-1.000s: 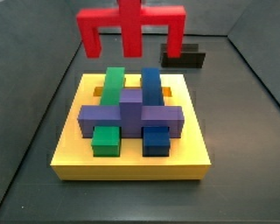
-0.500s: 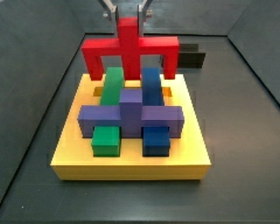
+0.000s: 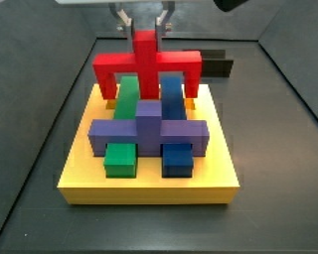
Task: Pick up the red object. Move up. Move to above the board. Insert the red object.
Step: Insert the red object.
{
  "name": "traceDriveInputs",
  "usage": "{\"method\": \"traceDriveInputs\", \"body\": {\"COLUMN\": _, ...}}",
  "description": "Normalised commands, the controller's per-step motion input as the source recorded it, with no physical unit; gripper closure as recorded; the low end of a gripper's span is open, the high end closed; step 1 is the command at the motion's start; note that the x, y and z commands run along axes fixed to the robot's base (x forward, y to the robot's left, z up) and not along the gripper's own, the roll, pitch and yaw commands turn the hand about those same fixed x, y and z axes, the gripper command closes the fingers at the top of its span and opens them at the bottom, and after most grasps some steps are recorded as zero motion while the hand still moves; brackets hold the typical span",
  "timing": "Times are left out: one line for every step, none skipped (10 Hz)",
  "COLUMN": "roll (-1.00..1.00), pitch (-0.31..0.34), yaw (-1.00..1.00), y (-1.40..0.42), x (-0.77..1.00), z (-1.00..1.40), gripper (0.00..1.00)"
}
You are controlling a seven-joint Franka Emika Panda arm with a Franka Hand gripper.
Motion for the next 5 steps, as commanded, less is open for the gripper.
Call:
{"method": "traceDriveInputs", "body": {"roll": 0.0, "pitch": -0.004, "yaw": 0.16, "y": 0.12, "x": 0.08, "z": 0.0, "gripper": 1.0}}
{"method": "traceDriveInputs", "body": {"roll": 0.04, "pitch": -0.061, "yaw": 0.15, "y": 0.04, "x": 0.01, "z": 0.0, "gripper": 1.0}}
{"method": "traceDriveInputs", "body": {"roll": 0.05, "pitch": -0.134, "yaw": 0.14, "y": 0.0, "x": 0.0, "z": -0.14, "gripper": 1.0}}
{"method": "traceDriveInputs", "body": {"roll": 0.04, "pitch": -0.14, "yaw": 0.11, "y": 0.0, "x": 0.0, "z": -0.16, "gripper": 1.0}}
{"method": "traceDriveInputs", "body": {"roll": 0.03, "pitch": -0.061, "yaw": 0.03, "y": 0.0, "x": 0.0, "z": -0.04, "gripper": 1.0}}
